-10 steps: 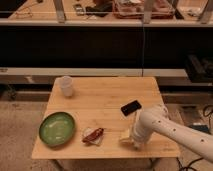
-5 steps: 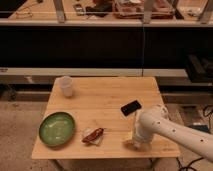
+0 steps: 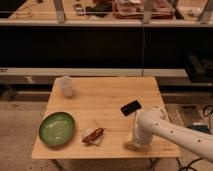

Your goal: Stand the bottle upright

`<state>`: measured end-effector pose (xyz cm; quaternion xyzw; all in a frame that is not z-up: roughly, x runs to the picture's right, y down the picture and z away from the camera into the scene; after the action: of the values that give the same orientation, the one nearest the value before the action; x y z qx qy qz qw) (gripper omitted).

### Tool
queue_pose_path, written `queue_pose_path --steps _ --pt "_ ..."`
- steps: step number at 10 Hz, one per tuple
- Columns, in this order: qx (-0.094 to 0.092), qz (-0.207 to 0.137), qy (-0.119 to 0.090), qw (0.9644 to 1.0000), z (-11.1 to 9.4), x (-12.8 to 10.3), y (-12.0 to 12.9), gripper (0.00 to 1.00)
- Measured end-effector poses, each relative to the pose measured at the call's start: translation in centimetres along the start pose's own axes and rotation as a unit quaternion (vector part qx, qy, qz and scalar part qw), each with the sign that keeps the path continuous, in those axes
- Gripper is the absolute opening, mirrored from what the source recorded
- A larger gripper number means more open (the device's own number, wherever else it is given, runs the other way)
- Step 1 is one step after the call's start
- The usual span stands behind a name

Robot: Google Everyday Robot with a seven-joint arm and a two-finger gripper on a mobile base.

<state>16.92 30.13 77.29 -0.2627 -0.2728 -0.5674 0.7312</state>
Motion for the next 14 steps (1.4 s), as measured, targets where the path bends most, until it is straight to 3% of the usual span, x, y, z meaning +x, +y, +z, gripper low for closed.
queue_pose_path --steps 1,4,7,14 --pt "-0.002 0.0 -0.001 1.0 0.2 -0.1 -0.1 0.76" --pt "-0.004 0.0 -0.001 1.0 0.4 -0.2 -0.1 0.45" --pt "-0.003 0.0 0.001 1.0 0.5 -0.2 -0.3 0.22" --pt "0.006 -0.005 0.007 0.9999 -0.5 0.1 -1.2 0.21"
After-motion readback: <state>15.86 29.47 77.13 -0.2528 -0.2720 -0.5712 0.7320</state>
